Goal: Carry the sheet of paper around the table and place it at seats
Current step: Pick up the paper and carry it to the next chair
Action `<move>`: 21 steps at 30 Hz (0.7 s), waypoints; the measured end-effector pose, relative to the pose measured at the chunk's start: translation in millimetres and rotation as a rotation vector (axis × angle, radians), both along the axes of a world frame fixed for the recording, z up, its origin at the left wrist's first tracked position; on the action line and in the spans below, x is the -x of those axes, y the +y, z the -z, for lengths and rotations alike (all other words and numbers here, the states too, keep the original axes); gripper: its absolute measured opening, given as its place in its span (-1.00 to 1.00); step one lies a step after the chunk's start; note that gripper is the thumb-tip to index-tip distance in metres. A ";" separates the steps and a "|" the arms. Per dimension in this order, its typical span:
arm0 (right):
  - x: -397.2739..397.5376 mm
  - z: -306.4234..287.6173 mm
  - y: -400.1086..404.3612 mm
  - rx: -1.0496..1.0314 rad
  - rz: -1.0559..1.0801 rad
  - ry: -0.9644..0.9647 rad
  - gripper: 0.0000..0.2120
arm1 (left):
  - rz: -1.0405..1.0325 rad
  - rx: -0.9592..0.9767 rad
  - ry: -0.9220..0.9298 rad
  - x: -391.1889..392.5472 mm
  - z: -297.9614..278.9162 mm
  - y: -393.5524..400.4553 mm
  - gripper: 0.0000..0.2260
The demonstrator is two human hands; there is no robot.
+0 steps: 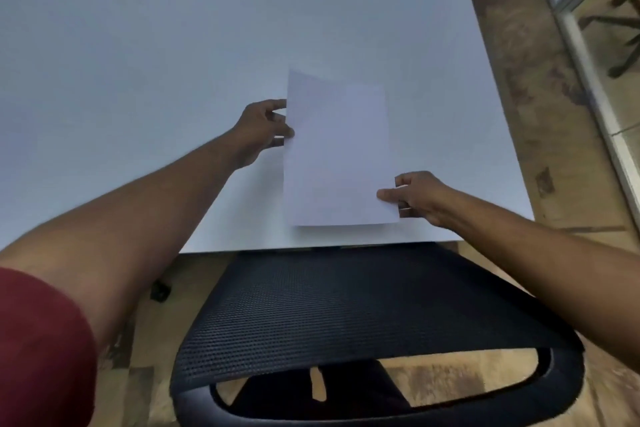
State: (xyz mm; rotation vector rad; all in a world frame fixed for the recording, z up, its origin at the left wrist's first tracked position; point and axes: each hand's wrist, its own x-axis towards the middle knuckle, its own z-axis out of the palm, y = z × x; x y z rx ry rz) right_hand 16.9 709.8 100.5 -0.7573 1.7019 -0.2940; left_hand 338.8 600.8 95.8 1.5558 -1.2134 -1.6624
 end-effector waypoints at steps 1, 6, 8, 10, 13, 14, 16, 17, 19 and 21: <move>0.1 9.6 -4.0 -0.017 -0.026 0.013 -0.76 | -0.013 0.002 -0.007 -1.5 10.4 -1.0 -0.41; -4.4 50.7 -17.5 -0.025 -0.102 0.098 -0.62 | -0.064 -0.005 -0.050 -6.6 57.7 -2.8 -0.39; -7.1 63.6 -20.6 -0.013 -0.111 0.132 -0.58 | -0.081 -0.007 -0.075 -7.8 72.4 -0.4 -0.40; -8.2 73.9 -24.1 0.012 -0.140 0.178 -0.56 | -0.102 0.001 -0.108 -8.1 83.5 0.3 -0.44; -9.2 85.0 -25.9 0.044 -0.180 0.255 -0.59 | -0.133 0.010 -0.131 -8.1 94.4 1.7 -0.44; -10.2 86.6 -25.0 0.055 -0.195 0.279 -0.63 | -0.132 0.012 -0.137 -8.5 97.1 2.6 -0.44; -13.7 87.7 -22.4 0.082 -0.224 0.314 -0.71 | -0.125 0.019 -0.147 -9.2 102.4 4.1 -0.44; -14.8 88.6 -21.1 0.098 -0.240 0.334 -0.74 | -0.122 0.025 -0.152 -9.1 104.1 4.7 -0.44; -16.7 89.4 -20.2 0.121 -0.279 0.381 -0.75 | -0.120 0.036 -0.176 -8.4 106.4 4.0 -0.42; -17.6 90.4 -19.9 0.137 -0.297 0.409 -0.74 | -0.109 0.049 -0.225 -6.0 107.5 4.3 -0.40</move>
